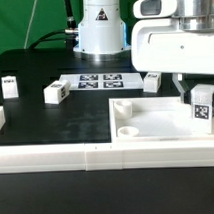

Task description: Assemble one leg

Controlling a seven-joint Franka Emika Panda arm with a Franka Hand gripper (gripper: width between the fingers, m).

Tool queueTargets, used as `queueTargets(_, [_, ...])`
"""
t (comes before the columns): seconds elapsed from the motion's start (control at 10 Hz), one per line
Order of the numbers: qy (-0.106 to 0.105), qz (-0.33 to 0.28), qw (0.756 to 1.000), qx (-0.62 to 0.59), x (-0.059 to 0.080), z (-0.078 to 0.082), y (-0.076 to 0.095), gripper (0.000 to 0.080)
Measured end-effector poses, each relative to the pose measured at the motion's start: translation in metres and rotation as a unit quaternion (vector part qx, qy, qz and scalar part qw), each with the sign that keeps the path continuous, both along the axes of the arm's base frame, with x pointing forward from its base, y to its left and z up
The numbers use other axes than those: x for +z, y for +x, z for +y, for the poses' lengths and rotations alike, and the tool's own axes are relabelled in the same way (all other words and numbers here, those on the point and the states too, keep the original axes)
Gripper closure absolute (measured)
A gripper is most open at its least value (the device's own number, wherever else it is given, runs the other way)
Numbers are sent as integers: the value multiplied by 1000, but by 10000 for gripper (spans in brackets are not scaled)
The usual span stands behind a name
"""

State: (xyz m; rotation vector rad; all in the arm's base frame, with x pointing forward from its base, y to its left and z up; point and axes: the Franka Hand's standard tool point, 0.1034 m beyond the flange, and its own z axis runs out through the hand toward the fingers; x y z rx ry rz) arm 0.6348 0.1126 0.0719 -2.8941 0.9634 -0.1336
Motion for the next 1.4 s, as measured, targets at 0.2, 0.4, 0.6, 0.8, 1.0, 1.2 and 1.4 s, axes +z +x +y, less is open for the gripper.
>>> queueTargets(0.2, [13,7,992,-126,0,-2,0,509])
queueTargets(0.4, [28,15,965,-262,0,-3,0,509])
queueTargets(0.6, [34,20,938,-345,0,-2,-2,509])
queueTargets(0.8, [45,28,920,-389,-1,-3,-2,509])
queueTargets(1.0, [46,29,917,-395,-1,-3,-3,508])
queueTargets(1.2, [42,27,935,-352,0,-3,-1,197])
queueTargets(1.4, [29,21,965,-261,0,-3,-1,164])
